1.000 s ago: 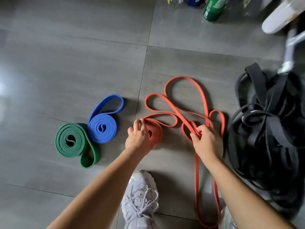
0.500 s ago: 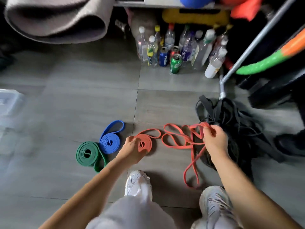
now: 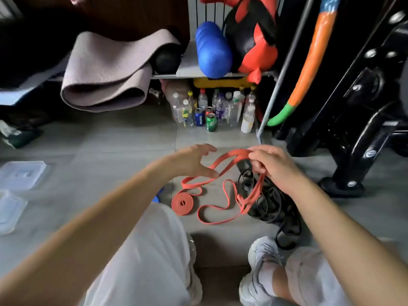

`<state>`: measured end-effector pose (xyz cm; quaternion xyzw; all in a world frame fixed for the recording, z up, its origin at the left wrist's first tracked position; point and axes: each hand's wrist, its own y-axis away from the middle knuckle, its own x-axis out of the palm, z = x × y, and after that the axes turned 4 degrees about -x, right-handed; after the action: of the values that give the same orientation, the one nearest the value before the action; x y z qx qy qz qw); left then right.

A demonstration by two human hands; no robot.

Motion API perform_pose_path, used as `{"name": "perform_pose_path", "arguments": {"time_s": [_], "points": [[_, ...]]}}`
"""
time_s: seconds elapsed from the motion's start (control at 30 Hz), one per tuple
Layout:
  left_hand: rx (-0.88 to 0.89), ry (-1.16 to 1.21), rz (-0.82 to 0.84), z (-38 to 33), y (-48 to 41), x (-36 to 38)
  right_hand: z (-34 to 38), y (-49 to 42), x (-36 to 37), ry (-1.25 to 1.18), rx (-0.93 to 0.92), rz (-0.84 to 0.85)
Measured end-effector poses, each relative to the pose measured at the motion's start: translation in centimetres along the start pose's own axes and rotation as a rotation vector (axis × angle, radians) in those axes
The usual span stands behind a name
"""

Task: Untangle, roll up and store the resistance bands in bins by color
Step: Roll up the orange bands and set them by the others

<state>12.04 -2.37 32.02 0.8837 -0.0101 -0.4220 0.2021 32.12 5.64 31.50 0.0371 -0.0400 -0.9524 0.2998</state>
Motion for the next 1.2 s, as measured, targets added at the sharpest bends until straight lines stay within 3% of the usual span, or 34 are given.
{"name": "perform_pose_path", "arguments": {"time_s": [0.13, 0.33, 0.4, 0.5, 0.6, 0.67, 0.8, 0.9, 0.97, 1.1, 1.2], "points": [[0.045, 0.098, -0.024, -0.7, 1.9, 3.3, 3.5, 2.7, -0.4, -0.181, -0.036, 0.019], [-0.194, 0.547, -0.002, 1.7, 5.8, 6.0, 1.9, 5.8, -1.4, -0.413, -0.029, -0.1], [-0.223, 0.615, -0.154, 2.6, 7.3, 5.4, -0.9, 7.1, -1.3, -0.307, 0.022, -0.082], [-0.195, 0.768, -0.303, 2.4, 8.9, 3.8, -5.2, 8.8, -0.4, 0.188, 0.172, 0.053], [-0.105, 0.638, -0.248, 0.8, 10.1, 3.1, -7.2, 10.1, 1.0, 0.644, 0.327, 0.353], [-0.029, 0.504, -0.177, -0.5, 10.6, 3.4, -7.5, 10.9, 1.9, 0.667, 0.285, 0.444], [0.093, 0.349, -0.093, -2.4, 11.5, 5.2, -5.2, 11.2, 3.4, 0.496, 0.069, 0.271], [0.154, 0.329, -0.095, -3.3, 12.0, 5.8, -3.5, 11.2, 3.6, 0.572, -0.141, 0.216], [0.147, 0.253, -0.13, -3.5, 12.2, 5.5, -3.2, 11.5, 3.3, 0.576, -0.176, 0.191], [0.062, -0.128, -0.187, -2.9, 12.6, 5.1, -3.2, 11.8, 2.4, 0.479, -0.18, 0.127], [0.003, 0.016, -0.23, -3.1, 12.8, 5.6, -3.4, 11.8, 2.1, 0.569, -0.196, 0.188]]}}
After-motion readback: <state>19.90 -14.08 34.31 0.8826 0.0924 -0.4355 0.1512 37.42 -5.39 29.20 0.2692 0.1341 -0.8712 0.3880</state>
